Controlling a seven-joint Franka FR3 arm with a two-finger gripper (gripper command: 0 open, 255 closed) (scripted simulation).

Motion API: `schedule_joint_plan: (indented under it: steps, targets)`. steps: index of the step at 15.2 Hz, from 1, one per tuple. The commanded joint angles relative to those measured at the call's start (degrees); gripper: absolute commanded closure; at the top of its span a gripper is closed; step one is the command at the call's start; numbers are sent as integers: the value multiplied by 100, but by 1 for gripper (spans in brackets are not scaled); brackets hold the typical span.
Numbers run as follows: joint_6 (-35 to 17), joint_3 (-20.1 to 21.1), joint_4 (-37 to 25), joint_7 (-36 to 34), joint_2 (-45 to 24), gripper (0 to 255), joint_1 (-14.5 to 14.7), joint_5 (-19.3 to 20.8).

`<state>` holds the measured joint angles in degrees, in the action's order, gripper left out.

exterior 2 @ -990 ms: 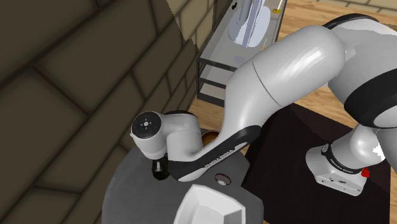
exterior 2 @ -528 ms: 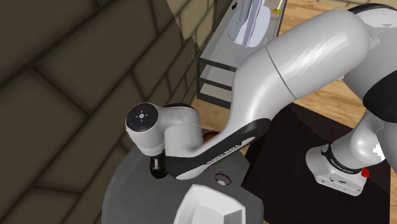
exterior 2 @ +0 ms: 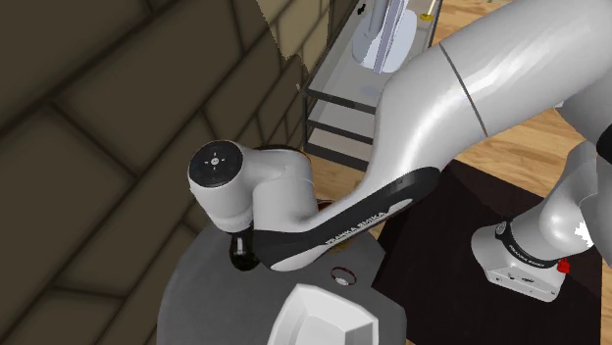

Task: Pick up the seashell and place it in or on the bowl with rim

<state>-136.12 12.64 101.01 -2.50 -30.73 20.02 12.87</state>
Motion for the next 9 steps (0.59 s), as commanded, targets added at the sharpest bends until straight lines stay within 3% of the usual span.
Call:
schedule_joint_plan:
  steps: [1,9]
  targets:
    - [-162,19,452,74,298,255,-120,-43]
    - [-854,78,2543,762,1775,255,-776,-436]
